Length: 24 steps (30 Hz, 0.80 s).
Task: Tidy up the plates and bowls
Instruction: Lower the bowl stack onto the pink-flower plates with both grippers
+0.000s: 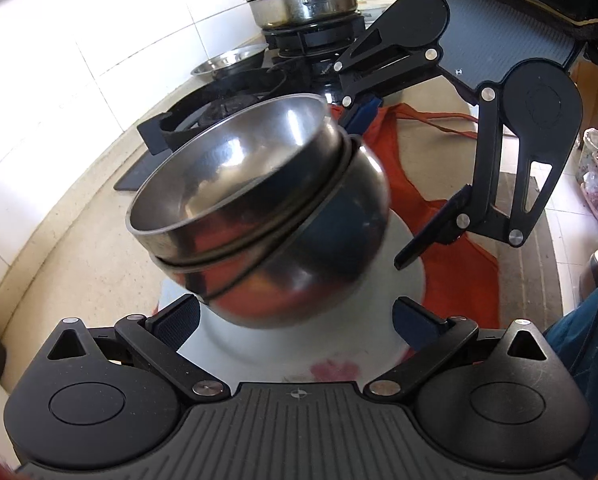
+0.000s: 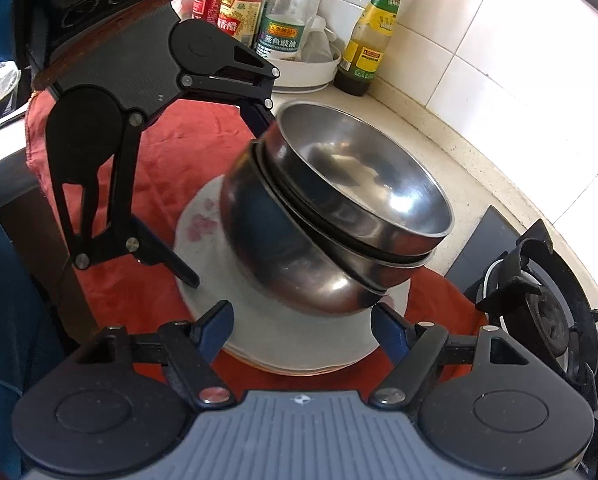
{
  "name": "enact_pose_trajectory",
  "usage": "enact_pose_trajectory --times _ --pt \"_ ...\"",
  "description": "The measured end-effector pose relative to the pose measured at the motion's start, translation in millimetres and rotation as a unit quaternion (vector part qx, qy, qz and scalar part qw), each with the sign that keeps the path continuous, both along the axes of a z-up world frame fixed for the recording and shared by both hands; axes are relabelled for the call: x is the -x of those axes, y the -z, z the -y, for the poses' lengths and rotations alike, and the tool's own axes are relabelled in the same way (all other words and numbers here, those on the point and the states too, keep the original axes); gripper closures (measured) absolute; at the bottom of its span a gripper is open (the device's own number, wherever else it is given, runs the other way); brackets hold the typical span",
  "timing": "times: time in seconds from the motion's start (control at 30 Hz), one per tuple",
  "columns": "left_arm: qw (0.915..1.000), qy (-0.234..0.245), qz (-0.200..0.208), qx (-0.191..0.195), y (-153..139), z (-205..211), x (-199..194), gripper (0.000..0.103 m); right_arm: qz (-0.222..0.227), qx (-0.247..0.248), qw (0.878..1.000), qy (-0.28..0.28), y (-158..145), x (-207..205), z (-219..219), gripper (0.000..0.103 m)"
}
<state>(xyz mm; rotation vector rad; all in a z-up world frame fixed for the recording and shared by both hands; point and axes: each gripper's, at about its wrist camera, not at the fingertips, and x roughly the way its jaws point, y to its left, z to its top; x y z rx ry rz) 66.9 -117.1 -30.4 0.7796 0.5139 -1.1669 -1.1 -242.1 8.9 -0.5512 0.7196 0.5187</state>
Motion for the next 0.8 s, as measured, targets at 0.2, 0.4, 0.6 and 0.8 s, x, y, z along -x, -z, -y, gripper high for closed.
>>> enact_pose_trajectory --times 0.2,0.4,0.6,0.8 --pt "0.9998 0.000 -0.004 0.017 -3 -6 2 0.000 0.014 -0.017 0.999 0.028 -23 10 11 0.024" --pt "0.9996 0.000 -0.005 0.029 -1 -4 7 0.000 0.034 -0.018 0.999 0.011 -64 27 24 0.024" --pt "0.9944 -0.021 -0.082 0.064 -6 -15 19 0.000 0.016 -0.152 0.988 0.015 -67 -12 32 0.020" --pt "0.9916 -0.034 -0.109 0.060 0 4 19 0.000 -0.082 -0.164 0.982 -0.053 -40 -48 14 0.021"
